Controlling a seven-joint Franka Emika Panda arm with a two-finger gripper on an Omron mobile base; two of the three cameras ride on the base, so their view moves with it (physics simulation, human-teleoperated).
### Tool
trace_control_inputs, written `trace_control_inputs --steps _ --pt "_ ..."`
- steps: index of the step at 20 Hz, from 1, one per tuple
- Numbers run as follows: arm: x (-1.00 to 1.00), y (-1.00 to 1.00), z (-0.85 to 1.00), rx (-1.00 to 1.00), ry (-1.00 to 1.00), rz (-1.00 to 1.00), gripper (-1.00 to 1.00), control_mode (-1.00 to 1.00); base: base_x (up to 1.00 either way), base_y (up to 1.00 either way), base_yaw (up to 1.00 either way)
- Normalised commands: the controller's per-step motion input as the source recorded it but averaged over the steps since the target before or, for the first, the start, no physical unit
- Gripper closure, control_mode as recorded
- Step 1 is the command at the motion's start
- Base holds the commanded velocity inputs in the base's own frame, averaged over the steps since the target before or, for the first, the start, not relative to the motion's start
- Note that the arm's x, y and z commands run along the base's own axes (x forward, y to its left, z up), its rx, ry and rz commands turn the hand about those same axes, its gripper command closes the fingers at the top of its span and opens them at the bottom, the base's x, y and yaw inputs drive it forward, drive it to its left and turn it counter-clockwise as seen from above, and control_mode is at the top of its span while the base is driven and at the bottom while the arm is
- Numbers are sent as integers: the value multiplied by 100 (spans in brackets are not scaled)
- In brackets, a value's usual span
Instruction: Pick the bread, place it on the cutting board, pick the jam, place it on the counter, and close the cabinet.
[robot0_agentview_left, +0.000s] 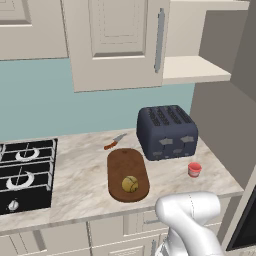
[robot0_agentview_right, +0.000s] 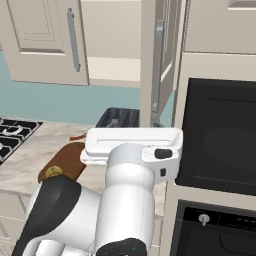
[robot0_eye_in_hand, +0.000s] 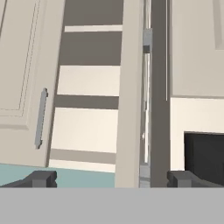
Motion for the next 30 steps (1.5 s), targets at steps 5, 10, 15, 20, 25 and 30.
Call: trace_control_inputs --steps 5,10,15,20,25,30 --pt "15 -10 -6 0 0 0 -100 -100 0 0 0" --pt "25 -10 -4 0 0 0 -100 -100 0 0 0" --pt "26 -8 -6 0 0 0 -100 -100 0 0 0" --pt "21 -7 -1 0 0 0 -100 -100 0 0 0" --pt "20 -2 0 0 0 0 -100 -100 0 0 0" --pt "21 -1 0 0 0 0 -100 -100 0 0 0"
